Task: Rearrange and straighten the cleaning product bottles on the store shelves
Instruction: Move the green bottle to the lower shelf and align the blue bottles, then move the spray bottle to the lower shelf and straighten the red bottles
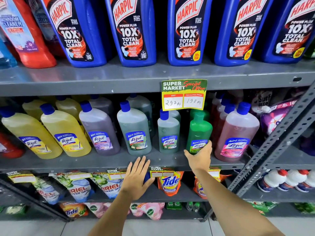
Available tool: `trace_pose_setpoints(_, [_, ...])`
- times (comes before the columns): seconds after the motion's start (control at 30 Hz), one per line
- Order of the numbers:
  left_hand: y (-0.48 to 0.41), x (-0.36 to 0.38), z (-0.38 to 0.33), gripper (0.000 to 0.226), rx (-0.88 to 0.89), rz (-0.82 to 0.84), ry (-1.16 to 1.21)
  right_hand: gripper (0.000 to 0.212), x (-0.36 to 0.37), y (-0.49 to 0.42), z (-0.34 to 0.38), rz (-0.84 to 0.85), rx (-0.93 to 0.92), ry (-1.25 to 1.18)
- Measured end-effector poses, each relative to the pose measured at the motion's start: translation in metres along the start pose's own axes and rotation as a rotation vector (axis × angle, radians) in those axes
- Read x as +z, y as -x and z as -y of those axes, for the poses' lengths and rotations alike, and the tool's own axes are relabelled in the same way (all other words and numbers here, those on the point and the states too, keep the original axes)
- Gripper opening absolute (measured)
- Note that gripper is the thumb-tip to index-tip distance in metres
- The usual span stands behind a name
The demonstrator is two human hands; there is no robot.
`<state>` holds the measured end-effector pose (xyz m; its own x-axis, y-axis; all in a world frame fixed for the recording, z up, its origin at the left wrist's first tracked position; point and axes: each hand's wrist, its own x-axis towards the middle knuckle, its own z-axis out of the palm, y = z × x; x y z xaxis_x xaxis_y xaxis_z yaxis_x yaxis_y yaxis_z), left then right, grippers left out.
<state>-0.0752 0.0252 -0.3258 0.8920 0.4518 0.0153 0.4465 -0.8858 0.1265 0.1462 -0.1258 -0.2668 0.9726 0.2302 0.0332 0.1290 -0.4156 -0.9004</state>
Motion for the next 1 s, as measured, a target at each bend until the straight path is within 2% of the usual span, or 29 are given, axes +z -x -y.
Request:
trace_pose_setpoints(0.33, [0.001,-0.002,-0.006,0.075,-0.015,0.045,-0.022,0.101,-0.004,-0.008,-0.009,0.055,-0.044,0.031])
trace_pose_setpoints(0.4, [0.001,-0.003,-0.006,0.076,-0.016,0.044,-0.028,0.11,-0.004,-0.005,-0.008,0.073,-0.019,0.013])
trace_pose_setpoints(0.47, [0.002,-0.007,-0.007,0.081,-0.015,0.007,0.002,0.123,-0.007,0.006,-0.001,0.042,0.005,0.017])
trace_pose_setpoints(0.53, [0.004,-0.013,-0.008,0.082,-0.008,-0.078,0.075,0.118,-0.013,0.031,0.012,-0.039,-0.054,-0.025])
trace_pose_setpoints(0.6, [0.007,-0.027,-0.01,0.078,-0.002,-0.183,0.121,0.097,-0.021,0.066,0.03,-0.074,-0.281,-0.086])
trace_pose_setpoints(0.67, [0.014,-0.053,-0.007,0.069,0.003,-0.281,0.132,0.077,-0.026,0.096,0.057,-0.019,-0.592,-0.125])
trace_pose_setpoints(0.8, [0.044,-0.123,0.015,0.063,-0.046,-0.55,0.148,0.066,-0.028,0.126,0.147,0.08,-1.147,-0.242])
trace_pose_setpoints(0.9, [0.077,-0.184,0.038,0.06,-0.113,-0.717,0.127,0.065,-0.014,0.137,0.219,0.06,-1.355,-0.277])
trace_pose_setpoints(1.0, [0.113,-0.237,0.08,0.06,-0.203,-0.787,0.026,0.063,0.016,0.151,0.275,0.056,-1.446,-0.256])
